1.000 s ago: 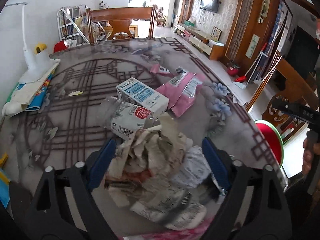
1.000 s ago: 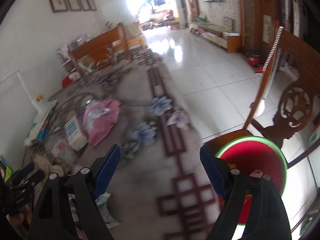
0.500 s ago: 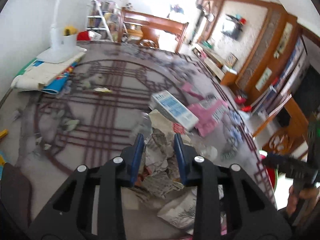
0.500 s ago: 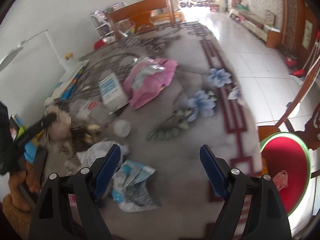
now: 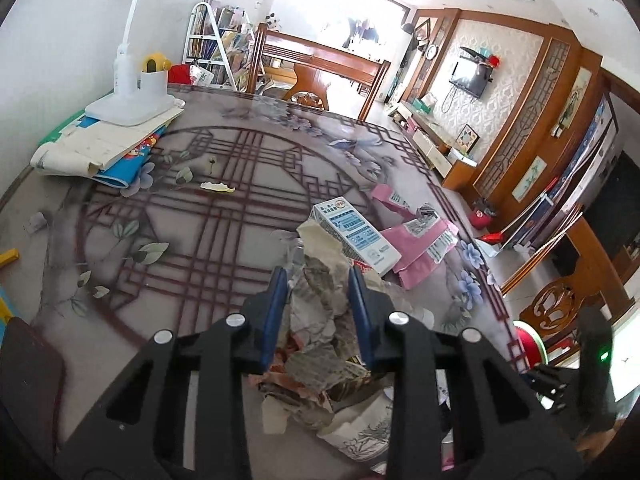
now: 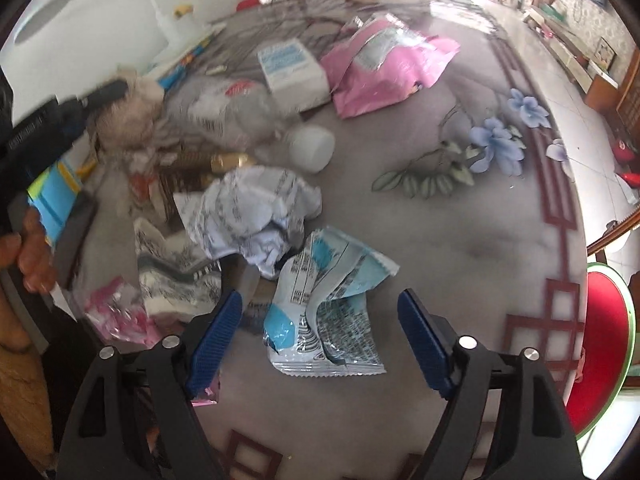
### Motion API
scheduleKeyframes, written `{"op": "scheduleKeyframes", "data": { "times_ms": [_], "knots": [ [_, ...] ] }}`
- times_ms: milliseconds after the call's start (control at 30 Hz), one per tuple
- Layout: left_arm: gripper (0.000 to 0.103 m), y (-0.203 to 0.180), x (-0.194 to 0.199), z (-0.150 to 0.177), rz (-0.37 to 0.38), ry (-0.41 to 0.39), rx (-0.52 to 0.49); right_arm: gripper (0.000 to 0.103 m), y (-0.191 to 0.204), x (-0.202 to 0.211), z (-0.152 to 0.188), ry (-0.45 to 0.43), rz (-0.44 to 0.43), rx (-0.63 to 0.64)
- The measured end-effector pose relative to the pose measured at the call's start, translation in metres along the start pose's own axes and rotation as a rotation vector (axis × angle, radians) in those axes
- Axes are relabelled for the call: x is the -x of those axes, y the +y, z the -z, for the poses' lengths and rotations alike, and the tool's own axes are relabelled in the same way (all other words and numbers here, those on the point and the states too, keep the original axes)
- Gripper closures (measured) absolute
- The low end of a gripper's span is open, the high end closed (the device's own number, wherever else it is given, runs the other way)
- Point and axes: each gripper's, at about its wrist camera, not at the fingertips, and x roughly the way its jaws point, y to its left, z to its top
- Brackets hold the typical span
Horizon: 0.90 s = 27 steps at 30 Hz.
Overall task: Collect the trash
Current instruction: 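Grasp the crumpled paper with the left tool while the right tool grasps the blue wrapper, then carry both items to the red bucket and open both tools to drop them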
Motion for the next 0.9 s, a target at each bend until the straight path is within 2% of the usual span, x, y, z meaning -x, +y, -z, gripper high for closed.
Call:
{"op": "scheduleKeyframes", "data": {
  "times_ms": [33, 133, 233, 400, 500, 700, 900],
  "knots": [
    [0.072, 0.001, 0.001, 0.000, 0.002, -0.002, 0.004, 0.045, 0.001, -0.003, 0.001, 0.010, 0.007, 0.003],
    [0.072, 0.001, 0.003, 0.000, 0.005, -0.009, 0.006, 0.064, -0.001, -0.006, 0.001, 0.017, 0.001, -0.011],
    [0.072, 0.002, 0.006, 0.000, 0.002, -0.026, 0.008, 0.068, -0.011, 0.007, -0.003, -0.045, -0.026, -0.053],
    [0.072, 0.001, 0.012, 0.000, -0.023, -0.066, 0.000, 0.069, -0.031, 0.034, -0.008, -0.183, -0.001, -0.139],
    [0.072, -0.004, 0.016, 0.001, -0.047, -0.098, -0.027, 0.069, -0.041, 0.045, -0.011, -0.237, 0.019, -0.179],
    [0.072, -0.005, 0.022, 0.006, -0.137, -0.179, -0.072, 0.069, -0.050, 0.049, -0.014, -0.264, 0.004, -0.216],
    [0.072, -0.014, 0.028, 0.015, -0.226, -0.212, -0.155, 0.069, -0.052, 0.063, -0.013, -0.323, -0.001, -0.216]
  ]
}}
